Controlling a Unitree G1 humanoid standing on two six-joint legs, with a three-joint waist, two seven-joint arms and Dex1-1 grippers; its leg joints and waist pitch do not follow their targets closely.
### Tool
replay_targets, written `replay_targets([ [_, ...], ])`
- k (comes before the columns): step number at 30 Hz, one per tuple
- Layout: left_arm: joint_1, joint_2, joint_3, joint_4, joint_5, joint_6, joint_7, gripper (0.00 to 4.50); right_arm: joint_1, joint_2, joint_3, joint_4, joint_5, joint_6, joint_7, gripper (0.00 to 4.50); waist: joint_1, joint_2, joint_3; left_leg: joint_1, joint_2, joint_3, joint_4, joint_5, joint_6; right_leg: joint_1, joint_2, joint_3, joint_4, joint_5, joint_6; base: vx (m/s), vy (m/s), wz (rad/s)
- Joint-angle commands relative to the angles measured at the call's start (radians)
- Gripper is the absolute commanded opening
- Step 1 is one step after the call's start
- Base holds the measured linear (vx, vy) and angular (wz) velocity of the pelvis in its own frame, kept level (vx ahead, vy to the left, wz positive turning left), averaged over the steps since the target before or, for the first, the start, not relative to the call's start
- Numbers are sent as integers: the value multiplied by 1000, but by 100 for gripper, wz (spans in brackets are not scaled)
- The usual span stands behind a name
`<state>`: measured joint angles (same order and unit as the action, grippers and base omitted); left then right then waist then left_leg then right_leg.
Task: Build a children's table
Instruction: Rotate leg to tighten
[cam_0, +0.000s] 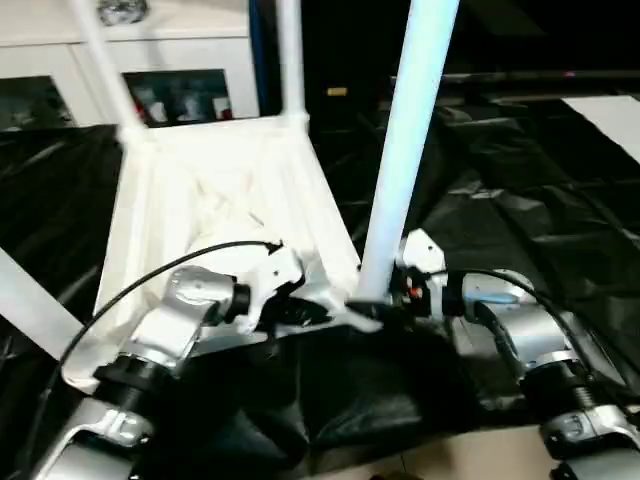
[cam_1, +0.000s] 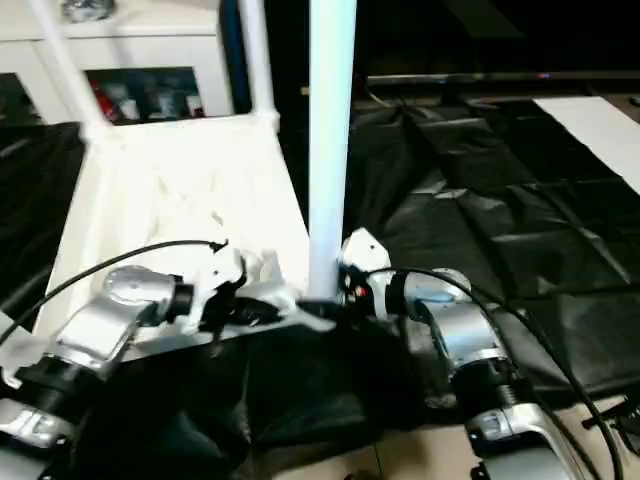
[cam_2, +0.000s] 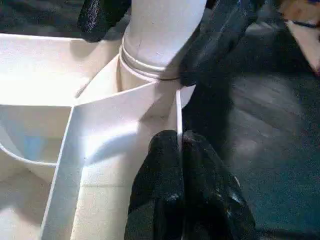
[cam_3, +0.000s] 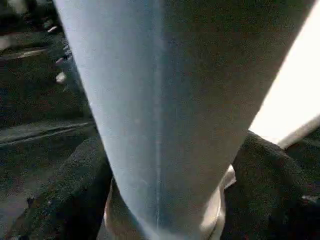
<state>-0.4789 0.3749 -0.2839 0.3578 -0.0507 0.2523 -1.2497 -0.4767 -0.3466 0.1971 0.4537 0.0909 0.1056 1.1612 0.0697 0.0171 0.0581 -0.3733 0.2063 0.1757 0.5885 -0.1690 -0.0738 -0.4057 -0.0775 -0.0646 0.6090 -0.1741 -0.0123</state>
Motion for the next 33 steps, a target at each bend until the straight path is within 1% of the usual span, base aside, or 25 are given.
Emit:
replay_targets([
  [1, -8, -13, -32, -70, -47, -36, -72, 0, -1, -11, 15, -23, 22, 7, 39, 367, -3, -2, -67, 17, 24, 1, -67, -259, 47, 47, -53, 42, -76, -244, -229, 0, 0, 0],
  [2, -7, -10, -31, -74, -50, -34, -76, 0, -1, -14, 19, -23, 25, 7, 49, 341, 0, -3, -67, 17, 25, 0, -68, -263, 44, 48, -54, 42, -77, -259, -225, 0, 0, 0],
  [5, -5, -4, -32, -80, -55, -31, -82, 0, -2, -19, 23, -24, 31, 11, 62, 330, 6, -4, -67, 17, 24, -1, -68, -265, 38, 47, -54, 42, -78, -282, -213, 0, 0, 0],
  [8, -2, 1, -33, -84, -59, -30, -89, 0, -4, -17, 22, -22, 34, 11, 69, 296, 9, -5, -67, 16, 23, -1, -69, -260, 35, 47, -55, 42, -79, -291, -205, 0, 0, 0],
  [11, 0, 5, -34, -88, -61, -28, -95, 0, -7, -15, 21, -21, 40, 13, 80, 280, 10, -5, -69, 14, 23, -1, -68, -241, 37, 48, -54, 41, -75, -264, -207, 0, 0, 0],
  [13, 2, 5, -35, -89, -58, -27, -90, 0, -5, -15, 24, -24, 45, 18, 88, 259, 10, -5, -70, 14, 23, -1, -67, -236, 39, 48, -54, 41, -75, -253, -211, 0, 0, 0],
  [14, 2, 5, -35, -89, -58, -27, -90, 0, -5, -15, 24, -24, 45, 18, 88, 249, 10, -9, -70, 14, 23, -1, -67, -234, 41, 49, -53, 41, -74, -251, -211, 0, 0, 0],
  [15, 2, 0, -31, -87, -57, -25, -75, 0, -3, -13, 25, -26, 49, 23, 88, 249, 10, -9, -70, 14, 23, 0, -66, -230, 42, 49, -53, 41, -74, -248, -212, 0, 0, 0],
  [16, -1, -12, -21, -82, -55, -14, -41, 0, 2, -7, 24, -29, 48, 26, 77, 246, 11, -8, -70, 14, 23, 0, -66, -224, 43, 48, -53, 41, -73, -244, -214, 0, 0, 0],
  [17, -1, -12, -21, -82, -55, -14, -41, 0, 2, -7, 24, -29, 48, 26, 77, 246, 11, -8, -70, 14, 23, 0, -66, -224, 43, 48, -54, 41, -73, -243, -214, 0, 0, 0],
  [18, -11, -34, -8, -65, -46, -7, 11, 0, 4, 13, 15, -22, 42, 30, 33, 242, 10, -12, -70, 14, 24, 0, -66, -222, 43, 48, -54, 42, -73, -240, -214, 0, 0, 0],
  [19, -18, -49, 1, -53, -39, -3, 46, 0, 6, 26, 8, -16, 38, 33, 0, 241, 11, -9, -69, 15, 23, 0, -66, -227, 40, 46, -54, 42, -74, -251, -213, 0, 0, 0],
  [20, -32, -75, 17, -31, -26, 6, 111, 0, 0, 60, -9, 7, 28, 45, -83, 241, 8, -12, -67, 12, 21, 0, -67, -225, 34, 46, -54, 42, -75, -262, -207, 0, 0, 0],
  [21, -45, -101, 30, -13, -16, 12, 167, 0, -6, 97, -28, 34, 15, 55, -172, 241, 4, -13, -66, 14, 19, 0, -68, -237, 22, 45, -56, 42, -81, -302, -195, 0, 0, 0],
  [22, -59, -126, 40, 7, -3, 18, 226, 0, -12, 136, -44, 60, 1, 58, -262, 239, 3, -13, -66, 15, 18, -2, -68, -241, 13, 45, -57, 41, -82, -327, -186, 0, 0, 0],
  [23, -79, -160, 52, 36, 17, 25, 307, 0, -15, 184, -59, 88, -12, 58, -361, 239, -4, -16, -63, 13, 15, -2, -70, -245, -1, 44, -57, 40, -87, -368, -165, 0, 0, 0],
  [24, -87, -173, 57, 47, 24, 28, 337, 0, -16, 201, -64, 97, -16, 60, -396, 223, -9, -15, -64, 14, 14, -4, -70, -255, -7, 44, -56, 38, -87, -389, -159, 0, 0, 0],
  [25, -87, -174, 57, 48, 24, 28, 341, 0, -16, 203, -64, 98, -17, 60, -400, 214, -13, -16, -65, 16, 13, -5, -69, -267, -5, 44, -58, 38, -92, -411, -148, 0, 0, 0],
  [26, -96, -191, 64, 58, 29, 33, 375, 0, -18, 224, -68, 108, -20, 63, -438, 210, -15, -13, -66, 14, 13, -6, -68, -265, -1, 46, -58, 39, -92, -407, -147, 0, 0, 0],
  [27, -103, -206, 69, 67, 32, 37, 403, 0, -20, 242, -71, 116, -24, 64, -470, 210, -20, -14, -65, 10, 13, -5, -69, -261, 4, 45, -56, 39, -93, -396, -142, 0, 0, 0],
  [28, -119, -244, 75, 85, 44, 41, 470, 0, -30, 293, -79, 139, -35, 72, -569, 205, -23, -10, -67, 10, 13, -5, -69, -255, 8, 45, -55, 39, -92, -380, -143, 0, 0, 0],
  [30, -125, -262, 76, 92, 45, 43, 498, 0, -34, 318, -80, 147, -38, 72, -609, 203, -28, -10, -68, 9, 12, -5, -68, -242, 6, 46, -53, 39, -90, -350, -151, 0, 0, 0],
  [31, -131, -294, 72, 96, 49, 41, 526, 0, -38, 360, -62, 153, -59, 52, -644, 203, -28, -9, -69, 9, 12, -5, -68, -238, 9, 48, -53, 38, -87, -327, -160, 0, 0, 0],
  [32, -131, -294, 72, 96, 49, 41, 526, 0, -38, 360, -62, 153, -59, 52, -644, 203, -30, -9, -69, 8, 14, -4, -68, -236, 12, 47, -54, 39, -87, -314, -165, 0, 0, 0],
  [33, -130, -307, 63, 92, 50, 34, 517, 0, -34, 378, -48, 142, -63, 37, -617, 203, -32, -10, -69, 8, 12, -4, -68, -241, 18, 49, -53, 39, -87, -306, -169, 0, 0, 0],
])
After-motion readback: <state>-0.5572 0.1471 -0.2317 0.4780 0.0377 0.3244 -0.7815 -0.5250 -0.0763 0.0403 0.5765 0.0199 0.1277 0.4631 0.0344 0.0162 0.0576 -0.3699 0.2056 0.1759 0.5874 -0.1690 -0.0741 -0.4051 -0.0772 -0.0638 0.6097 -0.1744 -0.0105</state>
